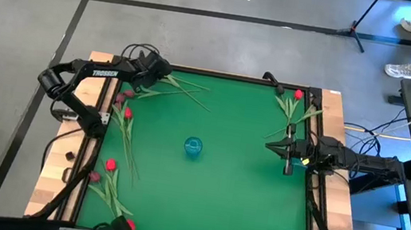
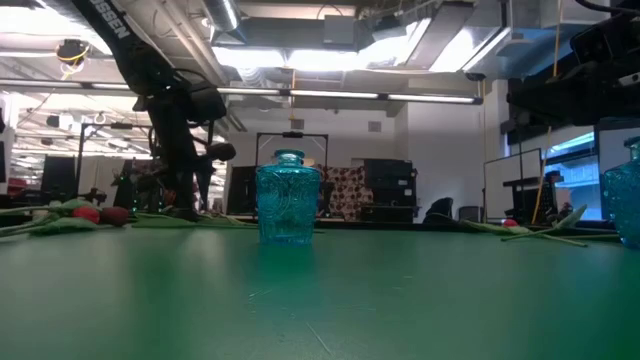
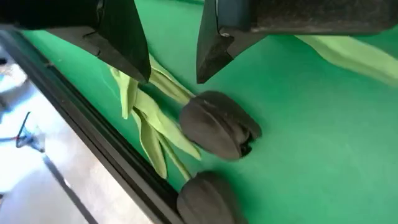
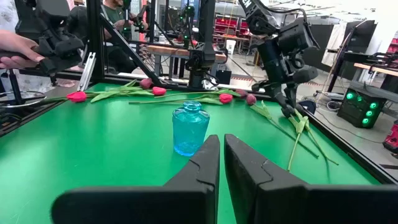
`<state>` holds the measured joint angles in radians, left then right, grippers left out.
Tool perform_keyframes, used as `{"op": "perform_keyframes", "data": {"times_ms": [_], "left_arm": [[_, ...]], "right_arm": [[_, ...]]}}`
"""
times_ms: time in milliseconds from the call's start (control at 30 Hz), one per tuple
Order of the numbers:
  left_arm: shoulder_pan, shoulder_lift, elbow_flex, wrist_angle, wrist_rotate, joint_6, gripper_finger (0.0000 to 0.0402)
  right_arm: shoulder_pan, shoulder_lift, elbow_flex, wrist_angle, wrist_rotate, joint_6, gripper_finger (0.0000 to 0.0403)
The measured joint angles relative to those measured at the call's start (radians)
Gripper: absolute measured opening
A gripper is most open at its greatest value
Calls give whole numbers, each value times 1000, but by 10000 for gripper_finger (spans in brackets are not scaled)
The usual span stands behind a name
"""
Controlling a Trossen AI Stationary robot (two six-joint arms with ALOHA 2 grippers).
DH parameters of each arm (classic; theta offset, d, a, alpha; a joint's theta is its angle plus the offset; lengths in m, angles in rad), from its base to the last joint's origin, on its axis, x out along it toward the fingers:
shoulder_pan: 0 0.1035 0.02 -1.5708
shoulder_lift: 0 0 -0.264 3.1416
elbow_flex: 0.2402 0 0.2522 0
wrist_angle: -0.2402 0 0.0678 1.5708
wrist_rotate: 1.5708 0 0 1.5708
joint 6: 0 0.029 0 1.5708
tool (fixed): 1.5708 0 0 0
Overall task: Sort flowers into vase by color
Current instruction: Put the black flower into the left blue vase
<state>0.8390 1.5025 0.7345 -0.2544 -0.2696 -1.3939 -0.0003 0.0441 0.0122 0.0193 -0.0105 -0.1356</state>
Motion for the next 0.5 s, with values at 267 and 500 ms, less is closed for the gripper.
{"op": "perform_keyframes", "data": {"times_ms": [267,500], "left_arm": [[-57,78,1,35,-84,-174,128],[-39,97,1,32,-157,-197,128]], "right_arm": [[0,0,0,0,0,0,26],[0,0,0,0,0,0,26]]}}
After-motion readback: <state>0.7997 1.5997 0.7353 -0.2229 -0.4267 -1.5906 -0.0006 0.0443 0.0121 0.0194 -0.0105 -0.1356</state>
